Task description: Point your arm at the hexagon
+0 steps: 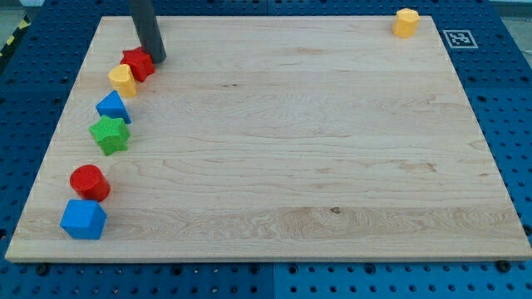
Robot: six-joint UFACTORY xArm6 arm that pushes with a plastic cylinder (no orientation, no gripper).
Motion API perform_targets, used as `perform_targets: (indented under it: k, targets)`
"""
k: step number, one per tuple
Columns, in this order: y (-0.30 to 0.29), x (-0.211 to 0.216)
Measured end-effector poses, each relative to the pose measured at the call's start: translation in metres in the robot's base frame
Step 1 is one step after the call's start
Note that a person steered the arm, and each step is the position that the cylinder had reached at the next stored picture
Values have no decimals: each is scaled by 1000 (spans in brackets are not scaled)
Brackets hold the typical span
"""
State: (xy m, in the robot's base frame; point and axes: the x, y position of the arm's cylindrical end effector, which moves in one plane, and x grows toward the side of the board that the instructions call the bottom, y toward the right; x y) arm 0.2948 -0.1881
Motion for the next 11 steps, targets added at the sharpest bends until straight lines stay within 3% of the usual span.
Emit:
perform_targets:
  k: [2, 3, 7, 8, 9, 10, 11]
  targets:
    - [-16, -15]
    - [21, -20]
    - [479, -13]
    - [532, -14]
    - [534, -28]
    - [529, -69]
    - [529, -76]
